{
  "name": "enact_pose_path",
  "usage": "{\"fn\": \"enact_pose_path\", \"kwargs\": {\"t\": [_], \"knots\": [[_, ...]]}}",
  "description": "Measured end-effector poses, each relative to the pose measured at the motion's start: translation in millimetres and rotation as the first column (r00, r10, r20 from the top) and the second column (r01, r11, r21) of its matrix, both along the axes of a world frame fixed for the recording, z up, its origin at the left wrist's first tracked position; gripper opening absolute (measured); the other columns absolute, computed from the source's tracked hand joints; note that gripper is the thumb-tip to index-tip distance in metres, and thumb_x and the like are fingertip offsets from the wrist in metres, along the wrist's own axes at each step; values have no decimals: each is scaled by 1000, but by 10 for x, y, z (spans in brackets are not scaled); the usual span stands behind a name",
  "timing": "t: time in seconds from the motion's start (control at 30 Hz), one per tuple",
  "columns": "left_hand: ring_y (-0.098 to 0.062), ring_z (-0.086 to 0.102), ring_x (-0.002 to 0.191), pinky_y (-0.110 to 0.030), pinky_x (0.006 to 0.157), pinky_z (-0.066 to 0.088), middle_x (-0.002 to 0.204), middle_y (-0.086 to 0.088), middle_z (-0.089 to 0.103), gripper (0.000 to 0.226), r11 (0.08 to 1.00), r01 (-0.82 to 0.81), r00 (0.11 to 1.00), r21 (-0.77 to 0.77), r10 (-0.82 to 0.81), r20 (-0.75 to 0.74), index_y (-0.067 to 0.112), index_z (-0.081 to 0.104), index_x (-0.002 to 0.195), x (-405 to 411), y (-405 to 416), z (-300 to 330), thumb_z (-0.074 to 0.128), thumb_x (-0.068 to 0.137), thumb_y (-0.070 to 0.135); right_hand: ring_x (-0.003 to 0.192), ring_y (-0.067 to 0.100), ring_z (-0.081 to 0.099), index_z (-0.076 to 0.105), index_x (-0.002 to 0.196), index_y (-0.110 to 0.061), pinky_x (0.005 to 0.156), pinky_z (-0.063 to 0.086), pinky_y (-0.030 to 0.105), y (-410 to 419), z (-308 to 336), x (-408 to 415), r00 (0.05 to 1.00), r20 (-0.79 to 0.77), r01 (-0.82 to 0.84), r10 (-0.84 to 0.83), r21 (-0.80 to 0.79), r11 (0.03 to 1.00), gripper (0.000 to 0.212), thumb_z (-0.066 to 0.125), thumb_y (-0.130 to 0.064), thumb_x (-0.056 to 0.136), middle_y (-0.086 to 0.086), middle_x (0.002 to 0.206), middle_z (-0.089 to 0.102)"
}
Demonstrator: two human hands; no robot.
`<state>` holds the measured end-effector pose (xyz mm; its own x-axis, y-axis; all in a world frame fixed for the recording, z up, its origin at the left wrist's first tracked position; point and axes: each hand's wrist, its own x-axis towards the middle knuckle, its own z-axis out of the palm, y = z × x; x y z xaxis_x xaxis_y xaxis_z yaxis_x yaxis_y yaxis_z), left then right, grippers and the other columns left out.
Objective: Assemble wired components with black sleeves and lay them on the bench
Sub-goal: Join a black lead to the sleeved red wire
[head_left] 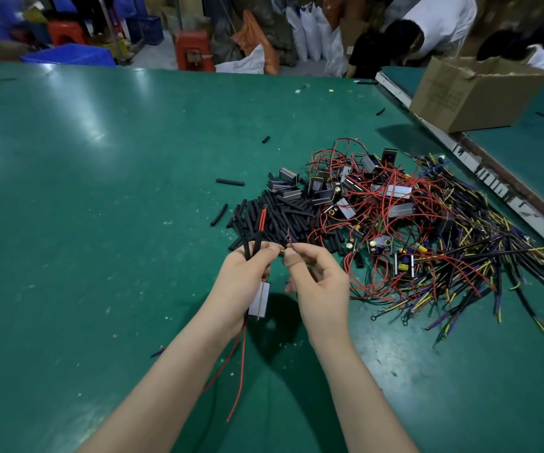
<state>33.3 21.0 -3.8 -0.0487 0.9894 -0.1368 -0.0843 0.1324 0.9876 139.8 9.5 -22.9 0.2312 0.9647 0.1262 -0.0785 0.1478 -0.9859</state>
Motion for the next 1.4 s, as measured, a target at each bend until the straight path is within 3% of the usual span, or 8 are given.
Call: {"fn": "enact_pose_path", "kwargs": {"t": [0.17,0.33,0.53,0.73,0.97,1.1,1.3,1.4], "knots": [[-3,32,47,-24,58,31,47,16,33,21,998,8,1000,-58,-10,-26,22,58,70,-45,-7,-20,57,90,21,50,4,49,70,80,-24,39,31,16,-10,33,44,957,-235,-214,169,-183,960,15,62,-18,91,-7,70,66],[2,50,57,-8,53,40,65,14,57,7,999,-41,997,-12,40,-71,21,62,83,-57,3,-35,62,88,15,50,6,53,64,82,-20,38,30,17,-9,24,79,956,-216,-247,199,-223,943,11,63,-11,89,-7,63,60],[3,49,56,-10,55,40,56,21,54,3,995,-58,998,84,59,-15,21,61,88,-59,-31,-93,63,89,24,48,10,56,63,81,-19,36,31,18,-13,-21,100,967,-158,-230,198,-221,948,11,68,-9,86,-6,65,62],[7,51,54,-7,55,41,56,18,57,16,996,50,998,73,-52,21,13,63,81,-43,-35,-39,60,91,26,57,5,56,69,78,-34,41,35,16,-22,-15,77,950,-177,-277,257,-98,956,23,65,-14,87,-13,72,61],[8,46,47,-10,53,38,48,19,49,23,1000,-22,999,-20,21,-42,14,58,71,-33,-18,-91,65,88,28,60,8,47,70,78,-30,43,36,19,-29,-49,88,959,-168,-227,231,41,973,6,68,-24,76,-8,75,58],[3,58,75,-19,66,39,75,11,67,21,998,-31,998,-58,28,-51,8,63,80,-30,-8,-77,67,86,28,56,10,45,69,79,-33,42,34,21,-38,-60,116,973,-82,-212,215,42,976,4,68,-30,79,-3,70,56],[11,47,44,-23,59,33,42,20,50,25,997,-18,990,-75,7,-142,13,52,67,-65,30,-69,68,86,19,46,5,39,67,80,-35,40,29,15,-49,-46,83,966,-104,-235,237,28,972,5,66,-30,79,-15,65,55],[1,45,48,-25,58,32,39,19,46,24,994,-11,992,-105,-3,-128,13,55,66,-55,38,-75,68,85,20,42,6,38,66,78,-36,38,29,14,-45,-35,76,974,-128,-180,187,63,982,9,65,-27,79,-16,73,59]]}}
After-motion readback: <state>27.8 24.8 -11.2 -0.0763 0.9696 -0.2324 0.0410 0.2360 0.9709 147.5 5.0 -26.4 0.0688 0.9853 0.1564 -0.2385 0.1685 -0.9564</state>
